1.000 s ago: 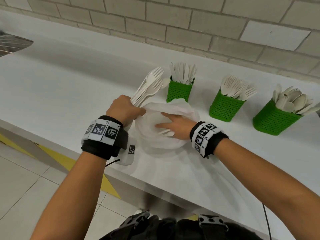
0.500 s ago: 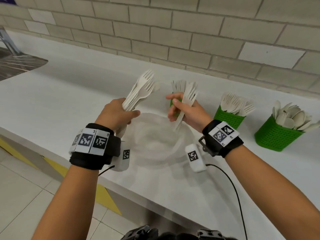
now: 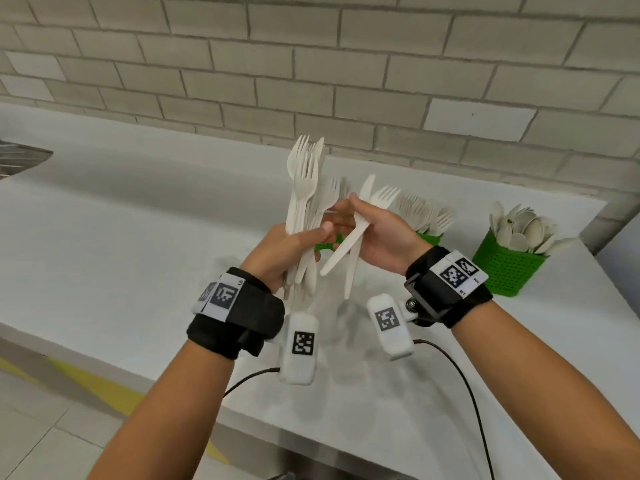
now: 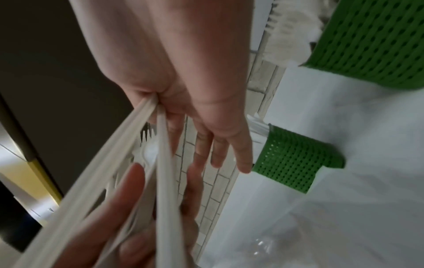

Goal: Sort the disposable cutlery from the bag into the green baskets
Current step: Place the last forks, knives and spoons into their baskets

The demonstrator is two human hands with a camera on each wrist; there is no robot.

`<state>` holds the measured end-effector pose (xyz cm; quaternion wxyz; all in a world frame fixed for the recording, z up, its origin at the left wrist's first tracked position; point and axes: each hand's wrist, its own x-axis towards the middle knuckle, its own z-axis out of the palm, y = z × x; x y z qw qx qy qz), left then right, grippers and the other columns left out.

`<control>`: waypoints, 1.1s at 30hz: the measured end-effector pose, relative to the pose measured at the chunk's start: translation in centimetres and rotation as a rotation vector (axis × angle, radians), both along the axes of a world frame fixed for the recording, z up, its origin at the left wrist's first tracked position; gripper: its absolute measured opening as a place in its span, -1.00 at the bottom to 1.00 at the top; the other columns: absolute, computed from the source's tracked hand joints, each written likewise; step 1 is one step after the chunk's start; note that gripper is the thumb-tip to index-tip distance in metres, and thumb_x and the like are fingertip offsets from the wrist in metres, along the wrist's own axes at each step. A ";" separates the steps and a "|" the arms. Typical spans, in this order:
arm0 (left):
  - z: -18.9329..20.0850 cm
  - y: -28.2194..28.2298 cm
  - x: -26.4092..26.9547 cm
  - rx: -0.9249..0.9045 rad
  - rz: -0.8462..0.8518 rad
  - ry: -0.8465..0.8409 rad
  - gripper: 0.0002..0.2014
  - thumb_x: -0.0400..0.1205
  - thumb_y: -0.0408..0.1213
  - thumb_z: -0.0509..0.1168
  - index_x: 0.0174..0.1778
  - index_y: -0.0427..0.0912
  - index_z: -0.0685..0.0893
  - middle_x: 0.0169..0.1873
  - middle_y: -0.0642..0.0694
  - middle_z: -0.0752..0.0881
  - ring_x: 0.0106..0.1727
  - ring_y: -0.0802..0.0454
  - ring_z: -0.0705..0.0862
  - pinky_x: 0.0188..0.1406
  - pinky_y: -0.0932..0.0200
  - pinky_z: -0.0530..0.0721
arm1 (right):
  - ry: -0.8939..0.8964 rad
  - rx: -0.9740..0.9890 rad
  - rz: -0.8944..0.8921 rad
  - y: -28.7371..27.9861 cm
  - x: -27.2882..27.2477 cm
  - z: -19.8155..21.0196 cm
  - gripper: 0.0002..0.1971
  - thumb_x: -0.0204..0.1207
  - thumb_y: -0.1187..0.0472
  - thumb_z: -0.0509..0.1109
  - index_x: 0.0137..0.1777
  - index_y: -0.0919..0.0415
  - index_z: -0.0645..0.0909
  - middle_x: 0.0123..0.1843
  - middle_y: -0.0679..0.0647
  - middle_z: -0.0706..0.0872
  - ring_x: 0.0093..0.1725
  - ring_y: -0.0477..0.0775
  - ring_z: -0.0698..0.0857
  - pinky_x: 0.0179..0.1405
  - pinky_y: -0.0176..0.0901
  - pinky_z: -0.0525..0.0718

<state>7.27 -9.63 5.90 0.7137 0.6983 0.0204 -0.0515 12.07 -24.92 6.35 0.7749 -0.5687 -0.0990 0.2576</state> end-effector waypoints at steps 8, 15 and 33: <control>-1.7 -5.7 0.1 -0.203 -0.136 0.047 -0.75 0.60 -0.35 0.31 0.15 -0.38 0.66 -0.15 -0.22 0.78 -0.17 -0.03 0.74 -0.18 0.22 0.75 | -0.156 -0.325 0.008 -4.2 -0.5 -1.0 -0.44 0.67 -0.13 0.06 0.22 0.40 0.55 -0.14 0.26 0.67 -0.08 0.08 0.64 0.06 -0.12 0.65; -2.6 -7.8 1.1 -0.287 -0.016 0.078 -0.71 0.63 -0.37 0.27 0.18 -0.51 0.62 -0.69 -0.03 0.56 -0.69 0.16 0.48 -0.69 0.37 0.45 | -0.329 -0.606 -0.002 -5.6 0.0 0.4 -0.59 0.67 -0.12 0.11 -0.07 0.23 0.55 -0.39 0.15 0.66 -0.58 -0.10 0.41 -0.65 -0.33 0.22; -4.4 -0.6 5.5 -0.451 -0.390 0.037 -0.59 0.34 0.01 0.53 -0.13 -0.17 0.55 -0.46 0.00 0.59 -0.50 0.17 0.51 -0.60 0.34 0.50 | -0.159 -0.181 -0.248 -1.8 4.1 1.3 -0.79 0.64 0.11 0.25 0.07 0.25 0.61 -0.26 -0.02 0.56 -0.42 -0.14 0.42 -0.71 -0.43 0.21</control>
